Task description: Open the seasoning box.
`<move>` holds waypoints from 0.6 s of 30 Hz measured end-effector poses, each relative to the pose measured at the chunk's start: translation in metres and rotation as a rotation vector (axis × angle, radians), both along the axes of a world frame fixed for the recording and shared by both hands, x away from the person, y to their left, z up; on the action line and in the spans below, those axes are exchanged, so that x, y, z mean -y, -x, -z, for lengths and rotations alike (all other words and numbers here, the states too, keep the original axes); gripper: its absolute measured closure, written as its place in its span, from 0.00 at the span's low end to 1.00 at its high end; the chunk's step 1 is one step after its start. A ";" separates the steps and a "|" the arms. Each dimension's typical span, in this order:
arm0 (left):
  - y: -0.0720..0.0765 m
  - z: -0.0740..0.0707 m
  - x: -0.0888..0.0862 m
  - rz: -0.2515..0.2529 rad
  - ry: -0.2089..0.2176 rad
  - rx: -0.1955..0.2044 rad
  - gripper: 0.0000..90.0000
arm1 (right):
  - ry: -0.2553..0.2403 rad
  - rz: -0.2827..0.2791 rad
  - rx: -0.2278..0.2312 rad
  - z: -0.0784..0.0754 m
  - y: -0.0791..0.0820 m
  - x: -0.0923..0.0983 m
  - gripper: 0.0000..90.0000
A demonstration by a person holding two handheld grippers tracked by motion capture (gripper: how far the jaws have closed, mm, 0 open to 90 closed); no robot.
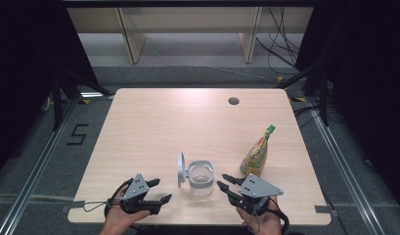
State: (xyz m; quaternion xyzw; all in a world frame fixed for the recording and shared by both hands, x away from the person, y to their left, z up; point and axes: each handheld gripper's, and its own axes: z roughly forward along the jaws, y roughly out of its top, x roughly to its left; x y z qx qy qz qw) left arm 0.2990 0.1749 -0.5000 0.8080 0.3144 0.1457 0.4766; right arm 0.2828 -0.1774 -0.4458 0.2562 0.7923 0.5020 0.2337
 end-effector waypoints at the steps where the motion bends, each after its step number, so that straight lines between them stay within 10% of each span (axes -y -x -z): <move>1: 0.001 0.000 0.001 -0.001 0.009 0.002 0.34 | 0.000 0.000 0.000 0.000 0.000 0.000 0.76; 18: -0.001 0.002 0.002 -0.002 -0.019 0.002 0.32 | -0.035 0.358 -0.091 0.015 0.011 0.061 0.44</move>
